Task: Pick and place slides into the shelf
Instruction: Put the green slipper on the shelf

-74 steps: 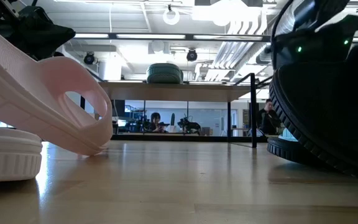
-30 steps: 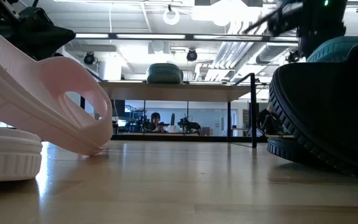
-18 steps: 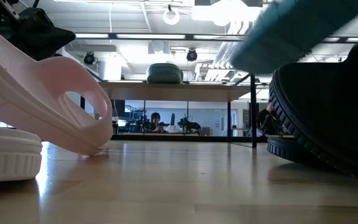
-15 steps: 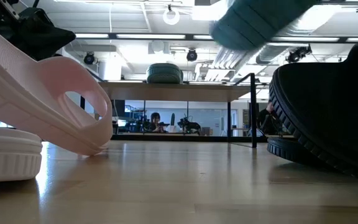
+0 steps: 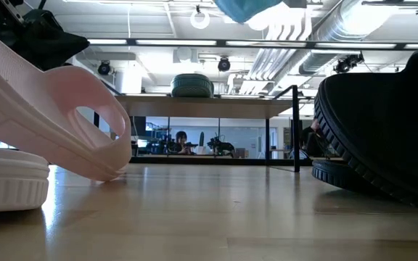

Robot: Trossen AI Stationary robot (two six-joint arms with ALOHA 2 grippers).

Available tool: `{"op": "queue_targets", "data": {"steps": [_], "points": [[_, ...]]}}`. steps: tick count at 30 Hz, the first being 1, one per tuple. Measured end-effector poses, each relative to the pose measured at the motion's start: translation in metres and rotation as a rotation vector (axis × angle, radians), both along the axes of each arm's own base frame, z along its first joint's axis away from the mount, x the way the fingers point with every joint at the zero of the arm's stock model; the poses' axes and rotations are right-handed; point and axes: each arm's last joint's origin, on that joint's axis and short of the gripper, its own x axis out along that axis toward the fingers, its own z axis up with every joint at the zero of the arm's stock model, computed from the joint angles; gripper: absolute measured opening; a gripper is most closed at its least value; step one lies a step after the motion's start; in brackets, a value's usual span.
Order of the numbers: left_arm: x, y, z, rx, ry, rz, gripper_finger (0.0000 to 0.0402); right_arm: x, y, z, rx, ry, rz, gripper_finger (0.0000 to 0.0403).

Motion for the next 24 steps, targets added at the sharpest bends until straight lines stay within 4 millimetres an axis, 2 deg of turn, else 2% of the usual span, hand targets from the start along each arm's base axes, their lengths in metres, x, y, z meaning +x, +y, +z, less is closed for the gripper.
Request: {"op": "queue_targets", "data": {"steps": [6,13,18,24], "points": [[0.0,0.001,-0.002,-0.007,0.019,0.018,0.0003,0.03,-0.048,-0.02,-0.044,0.078,-0.135,0.0],[0.0,0.001,-0.003,-0.012,0.033,0.026,0.0003,0.057,-0.091,-0.063,0.032,0.195,-0.193,0.0],[0.0,0.001,-0.003,-0.012,0.035,0.026,0.0003,0.058,-0.109,-0.091,0.091,0.282,-0.275,0.0],[0.0,0.001,-0.004,-0.014,0.039,0.026,0.0003,0.054,-0.123,-0.101,0.2,0.271,-0.309,0.0]]}}
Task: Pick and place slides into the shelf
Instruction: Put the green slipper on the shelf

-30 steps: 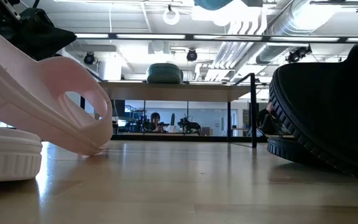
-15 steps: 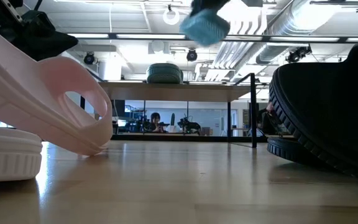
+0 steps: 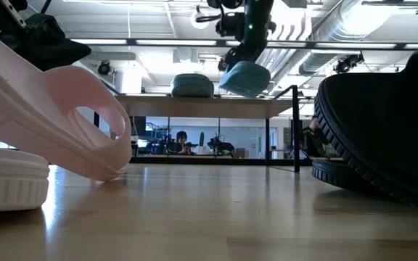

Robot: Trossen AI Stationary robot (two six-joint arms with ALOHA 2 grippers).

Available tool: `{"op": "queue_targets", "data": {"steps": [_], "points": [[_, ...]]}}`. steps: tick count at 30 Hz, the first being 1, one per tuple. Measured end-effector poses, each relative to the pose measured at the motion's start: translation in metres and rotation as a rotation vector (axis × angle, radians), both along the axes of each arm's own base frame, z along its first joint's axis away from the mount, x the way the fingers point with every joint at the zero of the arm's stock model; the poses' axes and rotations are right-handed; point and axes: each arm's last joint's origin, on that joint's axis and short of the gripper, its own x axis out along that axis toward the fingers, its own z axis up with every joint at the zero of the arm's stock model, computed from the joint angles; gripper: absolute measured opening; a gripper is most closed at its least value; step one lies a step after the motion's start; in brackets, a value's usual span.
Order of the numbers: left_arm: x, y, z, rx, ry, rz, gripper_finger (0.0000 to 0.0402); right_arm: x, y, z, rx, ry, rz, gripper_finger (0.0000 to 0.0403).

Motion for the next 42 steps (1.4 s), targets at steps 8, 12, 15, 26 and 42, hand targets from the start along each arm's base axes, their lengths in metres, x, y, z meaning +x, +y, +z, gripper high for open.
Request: {"op": "queue_targets", "data": {"steps": [8,12,15,26,42], "points": [[0.0,0.0,0.0,-0.001,0.0,0.0,0.0003,0.003,-0.006,-0.007,0.057,-0.036,-0.016,0.0],[0.0,0.0,0.0,-0.001,0.0,0.002,0.0003,0.009,-0.007,-0.018,0.089,-0.029,-0.01,0.0],[0.0,0.0,0.0,-0.001,0.0,0.002,0.0003,0.013,-0.007,-0.024,0.082,-0.017,-0.016,0.0],[0.0,0.0,0.0,-0.001,0.0,0.002,0.0003,0.016,-0.007,-0.026,0.132,-0.06,-0.007,0.0],[0.0,0.0,0.0,-0.001,0.0,-0.001,0.0003,0.018,-0.004,-0.027,0.203,-0.057,0.04,0.0028]]}}
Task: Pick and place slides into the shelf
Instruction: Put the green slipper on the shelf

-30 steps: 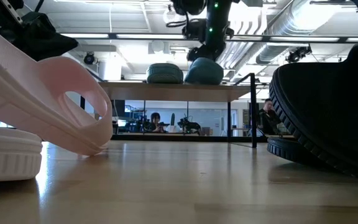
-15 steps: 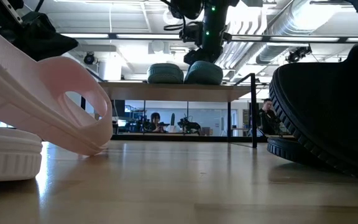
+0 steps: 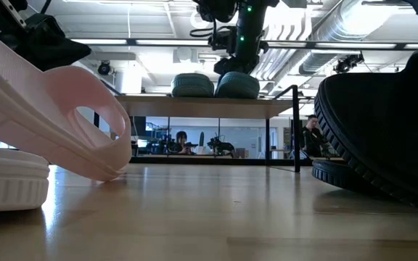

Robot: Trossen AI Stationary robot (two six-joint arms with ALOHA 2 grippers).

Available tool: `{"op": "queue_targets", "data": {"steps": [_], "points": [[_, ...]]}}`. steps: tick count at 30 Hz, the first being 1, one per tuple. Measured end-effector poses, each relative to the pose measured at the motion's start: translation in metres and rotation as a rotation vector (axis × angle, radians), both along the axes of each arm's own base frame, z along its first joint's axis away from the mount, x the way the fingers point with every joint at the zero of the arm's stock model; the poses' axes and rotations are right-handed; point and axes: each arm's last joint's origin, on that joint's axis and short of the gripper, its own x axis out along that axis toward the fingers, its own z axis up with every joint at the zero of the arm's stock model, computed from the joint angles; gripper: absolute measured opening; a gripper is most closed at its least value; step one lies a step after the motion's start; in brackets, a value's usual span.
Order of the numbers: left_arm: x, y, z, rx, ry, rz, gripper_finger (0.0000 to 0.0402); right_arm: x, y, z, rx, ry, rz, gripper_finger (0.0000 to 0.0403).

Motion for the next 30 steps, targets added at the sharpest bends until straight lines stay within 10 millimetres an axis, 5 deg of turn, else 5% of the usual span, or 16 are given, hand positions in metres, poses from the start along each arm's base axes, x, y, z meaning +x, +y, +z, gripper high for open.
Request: {"op": "queue_targets", "data": {"steps": [10,30], "points": [[0.0,0.0,0.0001,0.0,0.0,0.0,0.0003,-0.0008,0.0003,-0.0002,-0.009,-0.006,-0.02,0.0112],[0.0,0.0,0.0002,0.001,-0.001,0.0,0.0003,-0.0079,-0.0005,-0.0009,-0.101,0.096,-0.054,0.0117]]}}
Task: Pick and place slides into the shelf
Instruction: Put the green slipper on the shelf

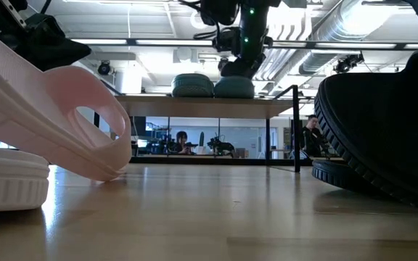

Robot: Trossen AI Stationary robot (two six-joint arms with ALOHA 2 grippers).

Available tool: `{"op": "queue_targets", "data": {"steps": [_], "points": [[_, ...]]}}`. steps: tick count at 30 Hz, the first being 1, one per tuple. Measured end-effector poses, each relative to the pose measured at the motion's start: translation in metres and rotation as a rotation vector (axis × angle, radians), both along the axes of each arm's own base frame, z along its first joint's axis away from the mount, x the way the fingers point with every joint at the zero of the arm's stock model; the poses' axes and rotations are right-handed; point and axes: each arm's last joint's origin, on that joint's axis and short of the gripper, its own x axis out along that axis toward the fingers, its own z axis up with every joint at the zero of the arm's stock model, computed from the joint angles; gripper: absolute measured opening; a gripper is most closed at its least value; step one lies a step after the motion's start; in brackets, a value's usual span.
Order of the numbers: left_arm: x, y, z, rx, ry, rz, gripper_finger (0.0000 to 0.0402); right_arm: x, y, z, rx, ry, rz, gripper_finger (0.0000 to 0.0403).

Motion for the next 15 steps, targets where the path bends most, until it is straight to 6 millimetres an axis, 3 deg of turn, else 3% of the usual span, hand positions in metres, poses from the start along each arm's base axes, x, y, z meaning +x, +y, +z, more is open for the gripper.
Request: {"op": "queue_targets", "data": {"steps": [7,15], "points": [[0.0,0.0,0.0,0.0,0.0,0.0,0.0003,0.0,0.003,0.0,0.004,0.027,0.018,0.0117],[0.0,0.0,0.0,0.0,0.0,0.0,0.0003,-0.001,0.023,0.009,-0.003,0.007,0.073,0.0117]]}}
